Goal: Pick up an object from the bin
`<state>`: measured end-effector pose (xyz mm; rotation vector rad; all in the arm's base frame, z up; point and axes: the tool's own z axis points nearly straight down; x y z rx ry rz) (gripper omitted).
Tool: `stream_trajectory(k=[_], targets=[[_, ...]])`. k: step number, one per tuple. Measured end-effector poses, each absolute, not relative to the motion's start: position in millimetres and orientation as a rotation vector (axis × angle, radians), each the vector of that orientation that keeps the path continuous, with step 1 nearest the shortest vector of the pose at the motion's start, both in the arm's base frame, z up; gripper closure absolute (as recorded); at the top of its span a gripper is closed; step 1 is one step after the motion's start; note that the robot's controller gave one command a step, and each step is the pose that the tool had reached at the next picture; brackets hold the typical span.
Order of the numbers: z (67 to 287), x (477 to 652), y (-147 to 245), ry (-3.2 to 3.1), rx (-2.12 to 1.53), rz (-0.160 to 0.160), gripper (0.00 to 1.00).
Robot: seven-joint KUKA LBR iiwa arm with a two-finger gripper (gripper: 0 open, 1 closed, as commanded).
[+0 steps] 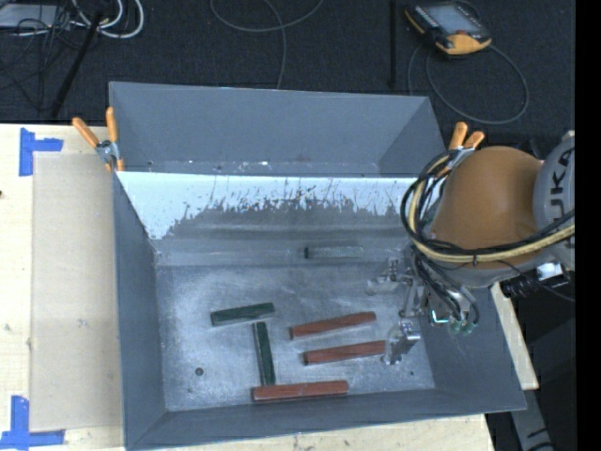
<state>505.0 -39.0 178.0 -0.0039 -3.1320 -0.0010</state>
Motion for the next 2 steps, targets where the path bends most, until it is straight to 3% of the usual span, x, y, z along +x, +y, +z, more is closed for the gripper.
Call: stream_trajectory(k=[1, 2], targets=[[182, 506.8, -39, -3.140, -0.002, 0.000, 0.00], [74, 547.0, -58, -3.144, 0.088, -0.001, 1.00]])
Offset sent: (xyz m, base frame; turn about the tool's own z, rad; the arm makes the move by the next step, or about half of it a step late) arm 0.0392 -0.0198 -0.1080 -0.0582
